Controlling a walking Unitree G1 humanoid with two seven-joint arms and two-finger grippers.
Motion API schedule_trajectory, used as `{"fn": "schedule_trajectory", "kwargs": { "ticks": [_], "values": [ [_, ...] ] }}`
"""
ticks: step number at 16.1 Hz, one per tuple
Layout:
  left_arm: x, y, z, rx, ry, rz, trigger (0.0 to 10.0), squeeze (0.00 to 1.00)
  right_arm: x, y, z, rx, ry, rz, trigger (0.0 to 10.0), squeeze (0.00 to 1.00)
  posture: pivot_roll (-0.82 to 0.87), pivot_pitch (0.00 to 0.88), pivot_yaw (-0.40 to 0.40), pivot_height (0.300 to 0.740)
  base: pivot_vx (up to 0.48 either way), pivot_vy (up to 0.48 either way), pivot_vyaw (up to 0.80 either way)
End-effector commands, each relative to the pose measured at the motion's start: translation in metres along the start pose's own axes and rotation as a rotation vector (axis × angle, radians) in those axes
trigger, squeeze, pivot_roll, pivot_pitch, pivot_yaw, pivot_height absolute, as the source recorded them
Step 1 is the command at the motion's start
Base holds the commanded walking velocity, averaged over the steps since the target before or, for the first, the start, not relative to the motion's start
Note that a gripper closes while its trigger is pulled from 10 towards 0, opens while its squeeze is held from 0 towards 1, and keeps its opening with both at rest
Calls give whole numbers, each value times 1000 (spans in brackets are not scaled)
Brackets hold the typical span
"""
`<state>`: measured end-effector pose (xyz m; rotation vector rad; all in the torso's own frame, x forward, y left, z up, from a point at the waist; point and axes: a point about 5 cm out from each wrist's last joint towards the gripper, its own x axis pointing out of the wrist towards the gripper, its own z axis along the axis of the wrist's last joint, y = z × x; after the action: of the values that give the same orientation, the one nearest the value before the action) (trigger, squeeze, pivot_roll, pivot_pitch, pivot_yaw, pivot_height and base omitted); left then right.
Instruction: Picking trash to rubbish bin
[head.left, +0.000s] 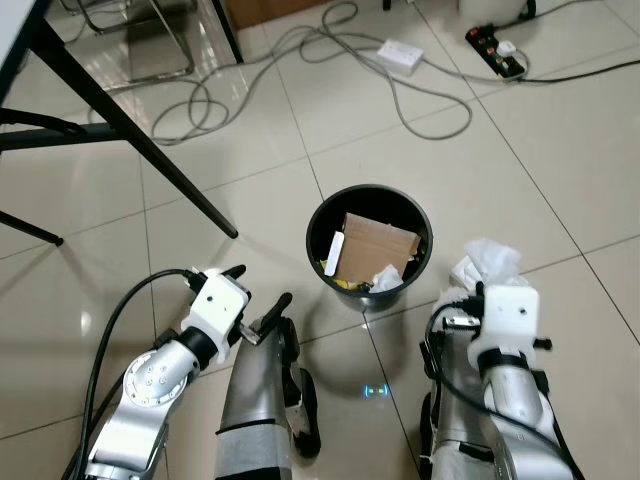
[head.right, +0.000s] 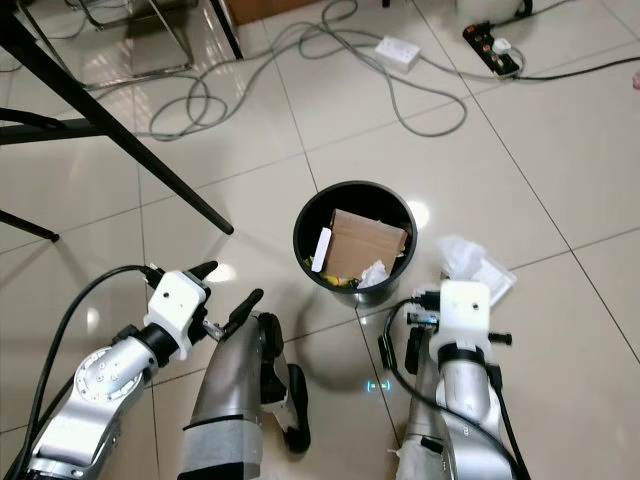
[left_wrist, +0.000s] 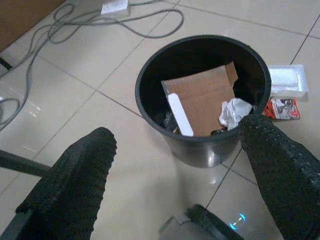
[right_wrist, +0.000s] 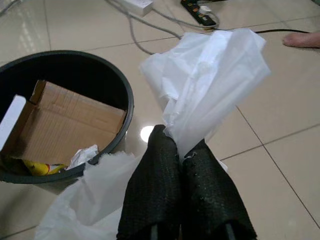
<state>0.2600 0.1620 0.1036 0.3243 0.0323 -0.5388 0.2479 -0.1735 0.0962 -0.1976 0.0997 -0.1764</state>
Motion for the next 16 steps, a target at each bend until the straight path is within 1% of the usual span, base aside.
{"fn": "schedule_trajectory", "kwargs": {
  "ticks": [1,2,4,7,8,9,10,11,12,14,16],
  "values": [
    [-6,0,-1,-15,15,4,10000,0,3,2,-7,3,33,19,10000,0,71,396,189,569,0,0,0],
    [-7,0,0,-16,13,2,10000,0,7,1,-5,-3,25,24,10000,0,78,401,189,569,0,0,0],
    [-13,-1,6,-30,10,4,10000,0,21,-5,-1,-17,13,28,10000,0,110,425,194,569,0,0,0],
    [-21,3,16,-41,4,13,10000,0,33,-8,0,-19,12,33,10000,0,141,449,200,569,0,0,0],
    [-25,5,22,-48,-1,21,10000,0,41,-6,1,-21,14,51,10000,0,154,460,203,569,0,0,0],
    [-26,7,27,-63,-4,37,10000,0,54,-3,3,-28,19,79,10000,0,162,466,205,569,0,0,0],
    [-27,7,29,-63,-4,39,10000,0,61,-1,5,-41,13,98,10000,0,173,473,206,569,0,0,0],
    [-28,6,31,-66,-4,42,10000,0,69,-2,9,-40,11,98,10000,0,181,475,203,569,0,0,0],
    [-29,5,32,-69,-3,44,10000,0,74,-3,12,-37,7,96,10000,0,183,476,204,569,0,0,0],
    [-32,2,33,-79,9,44,10000,0,86,-7,18,-34,-3,81,10000,0,188,475,202,569,0,0,0],
    [-34,1,34,-85,16,45,10000,0,94,-13,18,-7,12,64,10000,0,193,471,199,569,0,0,0]
  ]
}}
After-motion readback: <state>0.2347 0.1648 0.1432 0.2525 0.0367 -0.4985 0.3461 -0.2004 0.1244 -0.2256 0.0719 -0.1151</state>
